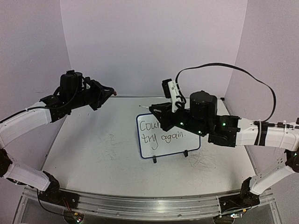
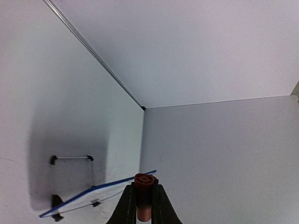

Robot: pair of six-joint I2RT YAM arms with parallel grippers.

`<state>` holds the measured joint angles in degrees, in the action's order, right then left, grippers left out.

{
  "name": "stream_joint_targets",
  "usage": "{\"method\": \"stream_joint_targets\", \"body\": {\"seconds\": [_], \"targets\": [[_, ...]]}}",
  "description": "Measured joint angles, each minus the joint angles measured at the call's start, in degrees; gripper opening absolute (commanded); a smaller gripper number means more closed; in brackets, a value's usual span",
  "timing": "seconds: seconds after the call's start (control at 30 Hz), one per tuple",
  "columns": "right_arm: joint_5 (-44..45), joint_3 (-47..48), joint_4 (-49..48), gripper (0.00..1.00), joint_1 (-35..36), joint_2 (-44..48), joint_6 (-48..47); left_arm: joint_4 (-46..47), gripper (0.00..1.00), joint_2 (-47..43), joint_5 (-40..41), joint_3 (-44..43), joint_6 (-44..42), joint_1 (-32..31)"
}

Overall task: Write a sentence on the whiteboard
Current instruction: Insert the whiteboard marker without the cap into the pen cap.

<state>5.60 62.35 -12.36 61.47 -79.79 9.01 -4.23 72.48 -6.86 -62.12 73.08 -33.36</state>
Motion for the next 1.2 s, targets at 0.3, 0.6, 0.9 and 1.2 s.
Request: {"method": "stream_joint_targets", "body": {"seconds": [0.3, 0.6, 0.9, 1.2], "targets": [[3.57, 7.72, -8.51, 0.00, 1.32, -8.33, 1.70, 17.46, 0.00, 0.45, 2.43, 3.63, 11.74, -5.77], [5.92, 10.13, -10.94, 0.00, 1.34, -10.23, 2.00, 24.89, 0.00, 0.45, 3.57, 6.90, 15.44, -5.73], [7.19, 12.95, -11.43, 0.00, 1.33, -13.42, 2.03, 28.31, 0.00, 0.46, 3.45, 7.94, 16.62, -5.73], [7.16, 13.52, -11.72, 0.00, 1.34, -14.07, 2.02, 29.43, 0.00, 1.03, 2.82, 8.05, 16.98, -5.73]]}}
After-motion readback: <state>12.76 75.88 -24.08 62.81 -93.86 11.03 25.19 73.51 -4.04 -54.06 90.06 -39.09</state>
